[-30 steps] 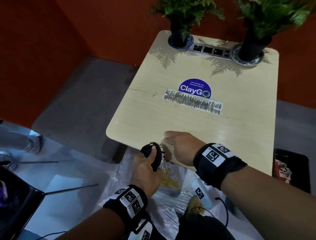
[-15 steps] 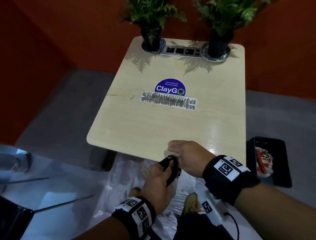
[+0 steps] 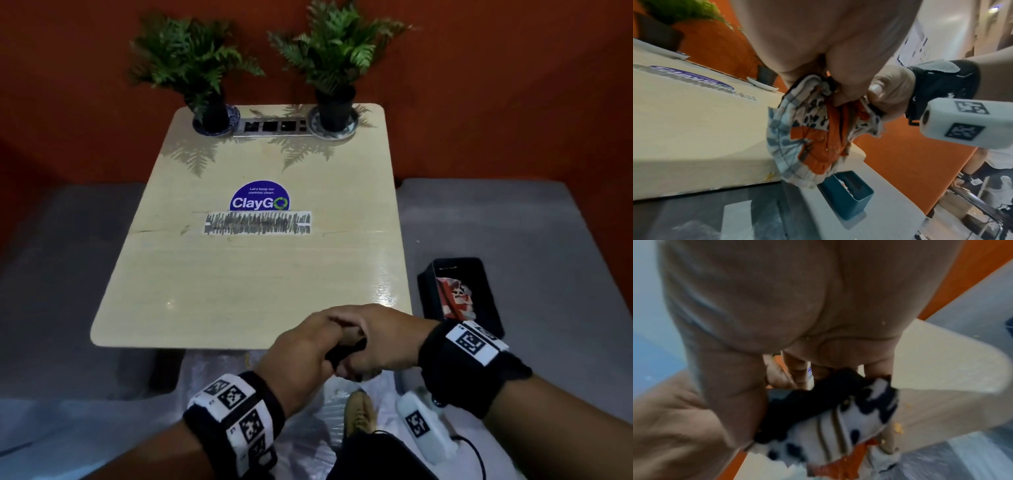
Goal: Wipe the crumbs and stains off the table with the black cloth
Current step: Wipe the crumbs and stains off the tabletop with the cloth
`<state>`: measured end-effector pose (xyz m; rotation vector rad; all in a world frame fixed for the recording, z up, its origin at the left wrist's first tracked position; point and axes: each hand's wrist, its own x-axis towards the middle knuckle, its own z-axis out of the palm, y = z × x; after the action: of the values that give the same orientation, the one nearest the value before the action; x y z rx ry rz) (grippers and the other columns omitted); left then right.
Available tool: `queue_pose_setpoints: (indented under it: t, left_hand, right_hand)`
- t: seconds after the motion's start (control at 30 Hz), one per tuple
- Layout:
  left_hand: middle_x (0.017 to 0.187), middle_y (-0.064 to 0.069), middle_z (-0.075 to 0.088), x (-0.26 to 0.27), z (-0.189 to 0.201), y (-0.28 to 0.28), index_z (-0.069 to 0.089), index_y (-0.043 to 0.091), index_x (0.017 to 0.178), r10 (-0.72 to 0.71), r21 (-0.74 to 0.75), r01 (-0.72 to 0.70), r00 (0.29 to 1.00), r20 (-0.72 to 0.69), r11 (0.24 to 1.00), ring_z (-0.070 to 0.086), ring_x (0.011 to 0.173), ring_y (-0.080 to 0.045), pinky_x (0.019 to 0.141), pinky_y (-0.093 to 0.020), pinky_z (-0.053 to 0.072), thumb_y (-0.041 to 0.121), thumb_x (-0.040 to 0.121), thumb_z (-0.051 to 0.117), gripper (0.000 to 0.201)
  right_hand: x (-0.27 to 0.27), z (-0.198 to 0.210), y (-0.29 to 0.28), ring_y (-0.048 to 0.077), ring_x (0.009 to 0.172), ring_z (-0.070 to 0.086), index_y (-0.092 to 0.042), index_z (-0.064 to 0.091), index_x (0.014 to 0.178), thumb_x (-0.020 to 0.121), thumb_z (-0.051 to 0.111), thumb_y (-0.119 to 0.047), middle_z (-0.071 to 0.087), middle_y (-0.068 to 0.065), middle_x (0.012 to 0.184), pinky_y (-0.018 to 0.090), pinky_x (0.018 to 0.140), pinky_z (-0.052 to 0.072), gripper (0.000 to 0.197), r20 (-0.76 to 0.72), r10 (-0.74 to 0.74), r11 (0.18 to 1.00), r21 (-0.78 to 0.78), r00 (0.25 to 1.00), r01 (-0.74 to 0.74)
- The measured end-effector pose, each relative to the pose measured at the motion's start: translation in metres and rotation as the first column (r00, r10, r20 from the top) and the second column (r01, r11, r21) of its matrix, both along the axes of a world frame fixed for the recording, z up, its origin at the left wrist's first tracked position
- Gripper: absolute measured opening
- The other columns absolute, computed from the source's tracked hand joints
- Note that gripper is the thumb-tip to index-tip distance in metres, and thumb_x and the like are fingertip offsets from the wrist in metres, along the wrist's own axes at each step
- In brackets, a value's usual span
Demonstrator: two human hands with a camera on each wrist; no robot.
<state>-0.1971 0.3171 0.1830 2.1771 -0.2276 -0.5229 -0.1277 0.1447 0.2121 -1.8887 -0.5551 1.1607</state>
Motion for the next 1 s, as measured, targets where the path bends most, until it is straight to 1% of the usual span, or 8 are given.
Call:
queue_pose_setpoints:
  t: [0.03,0.17,0.33,0.47,0.6,0.73,0.87,1.0]
  left_hand:
    - [0.096,-0.005,0.056,0.008,0.001,-0.005,0.055,0.023,0.098,-0.023,0.013,0.022,0.999,0.049,1.000,0.053,0.096,-0.043,0.083,-0.047,0.046,0.026,0.076,0.043,0.025]
    - [0.095,0.006,0.039,0.046,0.012,-0.027,0.048,0.019,0.090,-0.097,0.223,0.067,0.987,0.125,0.972,0.043,0.079,-0.019,0.068,-0.027,0.032,0.013,0.069,0.066,0.029]
    - [0.113,0.000,0.046,0.082,0.014,-0.043,0.049,0.020,0.114,-0.140,0.354,0.055,0.965,0.222,0.934,0.048,0.096,-0.020,0.078,-0.034,0.046,0.027,0.075,0.064,0.043]
    - [0.110,-0.007,0.051,0.099,0.010,-0.046,0.055,0.015,0.100,-0.422,0.606,0.302,0.905,0.061,0.736,0.051,0.097,-0.030,0.077,-0.045,0.050,0.019,0.086,0.049,0.015]
    - [0.102,-0.009,0.050,0.104,0.002,-0.047,0.052,0.016,0.077,-0.606,0.670,0.479,0.794,-0.055,0.567,0.048,0.086,-0.031,0.068,-0.048,0.051,0.010,0.082,0.052,0.008]
    - [0.105,-0.010,0.051,0.107,-0.004,-0.044,0.059,0.017,0.087,-0.703,0.705,0.513,0.711,-0.030,0.490,0.048,0.083,-0.029,0.068,-0.044,0.050,0.016,0.088,0.052,0.008]
    - [0.108,-0.012,0.051,0.105,-0.010,-0.038,0.062,0.014,0.103,-0.741,0.721,0.506,0.672,0.016,0.474,0.050,0.084,-0.030,0.069,-0.044,0.051,0.019,0.093,0.046,0.019]
    - [0.134,-0.014,0.043,0.101,-0.014,-0.027,0.051,0.017,0.130,-0.736,0.704,0.547,0.675,-0.051,0.453,0.048,0.110,-0.036,0.084,-0.046,0.051,0.013,0.090,0.051,0.040]
  right_hand:
    - [0.001,0.001,-0.004,0.019,0.075,0.067,-0.027,0.060,0.110,0.075,0.074,-0.007,0.071,0.009,0.097,0.038,0.066,0.057,0.042,-0.017,-0.029,1.000,0.008,0.999,0.029]
    - [0.010,-0.007,-0.030,0.021,0.080,0.069,-0.029,0.065,0.098,0.082,0.063,-0.002,0.073,0.002,0.091,0.034,0.072,0.059,0.031,0.144,-0.132,0.986,-0.086,0.981,0.145]
    - [0.038,-0.005,-0.070,0.013,0.091,0.067,-0.029,0.071,0.102,0.082,0.054,0.000,0.073,-0.005,0.097,0.035,0.084,0.056,0.039,0.388,-0.317,0.903,-0.154,0.865,0.400]
    - [0.055,0.006,-0.085,0.007,0.082,0.064,-0.028,0.073,0.103,0.087,0.053,0.000,0.070,-0.011,0.092,0.007,0.068,0.051,0.038,0.434,-0.515,0.799,-0.069,0.740,0.597]
    - [0.063,-0.020,-0.075,0.019,0.112,0.060,-0.032,0.061,0.125,0.086,0.060,-0.013,0.064,-0.002,0.125,0.030,0.100,0.046,0.043,0.451,-0.389,0.837,-0.192,0.804,0.512]
    - [0.045,-0.046,-0.068,0.021,0.142,0.032,-0.032,0.047,0.140,0.089,0.060,-0.039,0.017,-0.003,0.161,0.030,0.116,0.025,0.053,0.400,-0.274,0.814,-0.388,0.874,0.433]
    - [0.011,-0.054,-0.068,0.022,0.136,0.040,-0.024,0.054,0.135,0.093,0.057,-0.025,0.031,-0.003,0.156,0.022,0.110,0.027,0.043,0.459,-0.384,0.803,-0.262,0.801,0.536]
    - [-0.031,-0.067,-0.060,0.022,0.126,0.052,-0.019,0.058,0.132,0.089,0.055,-0.003,0.044,-0.002,0.148,0.018,0.106,0.032,0.046,0.522,-0.462,0.760,-0.183,0.717,0.624]
